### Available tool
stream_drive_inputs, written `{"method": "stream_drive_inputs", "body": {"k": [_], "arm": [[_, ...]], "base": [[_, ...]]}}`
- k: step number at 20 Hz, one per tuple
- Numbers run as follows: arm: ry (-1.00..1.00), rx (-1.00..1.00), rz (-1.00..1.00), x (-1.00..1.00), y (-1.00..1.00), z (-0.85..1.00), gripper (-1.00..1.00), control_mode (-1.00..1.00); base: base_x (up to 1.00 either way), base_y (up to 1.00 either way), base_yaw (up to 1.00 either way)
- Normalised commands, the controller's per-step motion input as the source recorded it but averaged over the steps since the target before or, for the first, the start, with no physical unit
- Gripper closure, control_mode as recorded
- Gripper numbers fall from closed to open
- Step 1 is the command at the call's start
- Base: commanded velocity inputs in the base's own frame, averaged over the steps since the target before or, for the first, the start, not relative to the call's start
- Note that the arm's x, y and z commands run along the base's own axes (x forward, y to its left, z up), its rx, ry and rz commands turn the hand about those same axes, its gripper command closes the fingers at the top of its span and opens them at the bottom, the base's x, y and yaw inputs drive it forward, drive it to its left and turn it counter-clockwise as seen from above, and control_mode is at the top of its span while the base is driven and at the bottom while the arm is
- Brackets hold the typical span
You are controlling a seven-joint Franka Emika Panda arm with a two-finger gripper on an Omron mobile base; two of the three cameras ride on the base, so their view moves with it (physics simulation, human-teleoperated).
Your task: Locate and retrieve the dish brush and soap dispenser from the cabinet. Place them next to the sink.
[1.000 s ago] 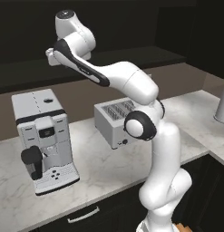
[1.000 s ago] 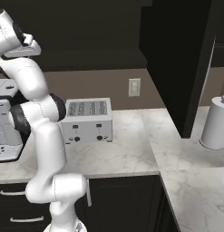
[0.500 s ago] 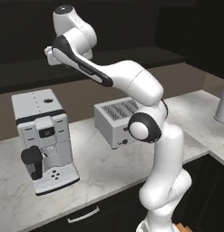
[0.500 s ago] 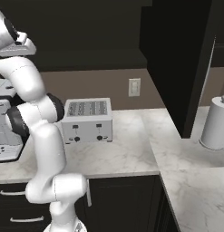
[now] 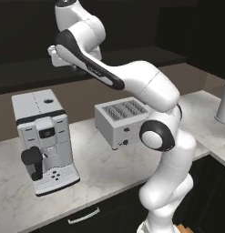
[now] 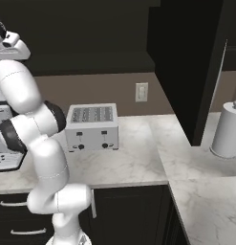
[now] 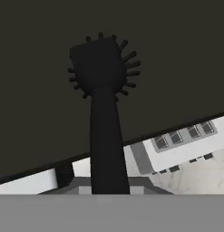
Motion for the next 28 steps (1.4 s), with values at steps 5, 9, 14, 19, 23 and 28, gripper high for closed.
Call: {"method": "stream_drive_inputs", "body": {"k": [5, 9, 14, 19, 23, 28], "arm": [[0.0, 0.01, -0.06, -0.85, -0.61, -0.02, 1.0, -1.0], [0.02, 0.0, 0.0, -0.53, -0.84, 0.0, 1.0, -1.0], [0.09, 0.0, -0.05, -0.27, -0.54, 0.0, 1.0, -1.0], [0.01, 0.08, -0.02, -0.43, -0.56, 0.0, 1.0, -1.0], [0.01, 0.02, -0.08, -0.49, -0.15, 0.0, 1.0, -1.0], [0.02, 0.0, -0.09, -0.71, -0.07, 0.02, 1.0, -1.0]], "base": [[0.0, 0.0, 0.0], [0.0, 0.0, 0.0], [0.0, 0.0, 0.0], [0.0, 0.0, 0.0], [0.0, 0.0, 0.0], [0.0, 0.0, 0.0]]}}
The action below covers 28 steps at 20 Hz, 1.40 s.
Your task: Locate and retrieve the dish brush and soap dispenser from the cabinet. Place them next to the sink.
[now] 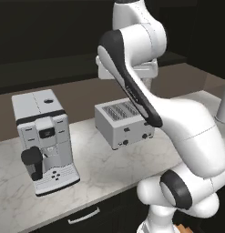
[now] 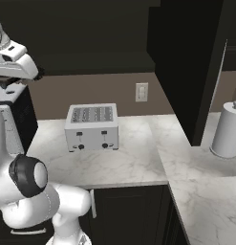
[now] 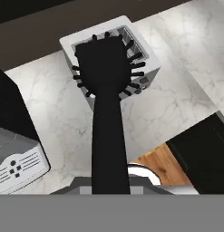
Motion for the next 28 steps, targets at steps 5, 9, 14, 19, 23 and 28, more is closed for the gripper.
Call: {"method": "stream_drive_inputs", "body": {"k": [5, 9, 14, 19, 23, 28], "arm": [[0.0, 0.02, -0.02, -0.86, -0.12, 0.01, 1.0, -1.0], [0.1, 0.1, -0.1, -0.47, -0.33, 0.03, 1.0, -1.0], [0.1, 0.02, -0.15, -0.55, -0.31, -0.25, 1.0, -1.0], [0.02, -0.01, -0.09, -0.69, -0.3, -0.63, 1.0, -1.0], [0.0, -0.05, -0.05, -0.68, -0.47, -0.69, 1.0, -1.0], [0.0, -0.08, -0.02, -0.78, -0.54, -0.52, 1.0, -1.0]], "base": [[0.0, 0.0, 0.0], [0.0, 0.0, 0.0], [0.0, 0.0, 0.0], [0.0, 0.0, 0.0], [0.0, 0.0, 0.0], [0.0, 0.0, 0.0]]}}
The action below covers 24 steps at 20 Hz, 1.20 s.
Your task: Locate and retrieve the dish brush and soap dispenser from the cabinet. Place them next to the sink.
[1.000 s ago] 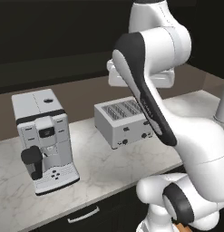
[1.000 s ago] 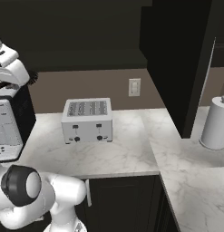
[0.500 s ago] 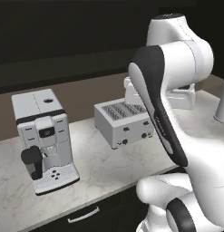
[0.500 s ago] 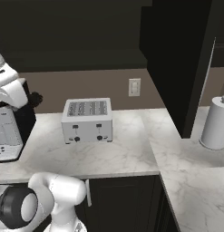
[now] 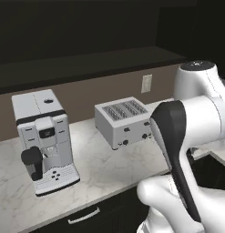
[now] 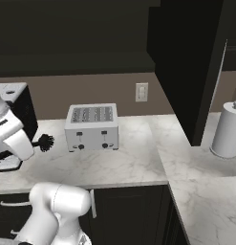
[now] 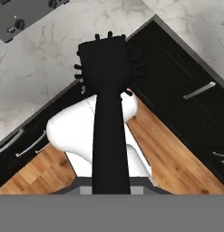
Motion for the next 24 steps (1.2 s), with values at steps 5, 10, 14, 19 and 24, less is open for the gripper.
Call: {"method": "stream_drive_inputs", "body": {"k": [5, 10, 14, 19, 24], "arm": [[0.0, -0.07, -0.05, -0.62, -0.51, -0.59, 1.0, -1.0], [0.0, -0.11, -0.03, -0.19, -0.28, -0.76, 1.0, -1.0], [0.02, -0.01, -0.01, -0.06, -0.14, -0.16, 1.0, -1.0], [0.0, 0.0, 0.0, 0.0, 0.0, 0.0, 1.0, -1.0], [0.0, 0.0, 0.0, 0.0, 0.0, 0.0, 1.0, -1.0]], "base": [[0.0, 0.0, 0.0], [0.0, 0.0, 0.0], [0.0, 0.0, 0.0], [0.0, 0.0, 0.0], [0.0, 0.0, 0.0]]}}
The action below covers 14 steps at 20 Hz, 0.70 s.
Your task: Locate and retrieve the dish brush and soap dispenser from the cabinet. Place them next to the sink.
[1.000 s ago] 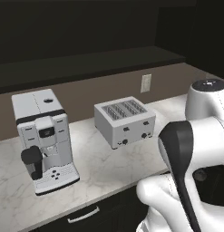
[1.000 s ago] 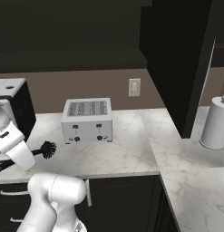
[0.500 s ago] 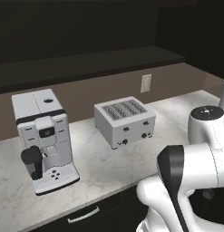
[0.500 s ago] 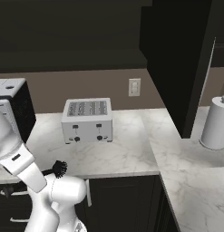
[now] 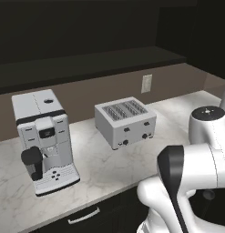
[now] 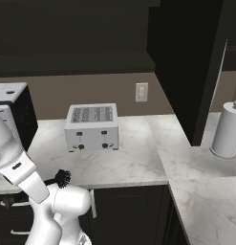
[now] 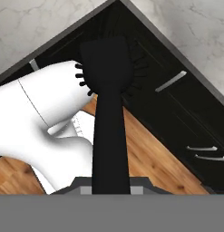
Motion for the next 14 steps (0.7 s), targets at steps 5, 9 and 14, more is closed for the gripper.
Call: {"method": "stream_drive_inputs", "body": {"k": [5, 9, 14], "arm": [[0.0, 0.0, 0.0, 0.0, 0.0, 0.0, 1.0, 1.0], [0.0, 0.0, 0.0, 0.0, 0.0, 0.0, 1.0, 1.0], [0.0, 0.0, 0.0, 0.0, 0.0, 0.0, 1.0, 1.0]], "base": [[-0.08, -0.05, -0.01], [-0.3, -0.34, -0.21], [-0.01, -0.02, -0.47]]}}
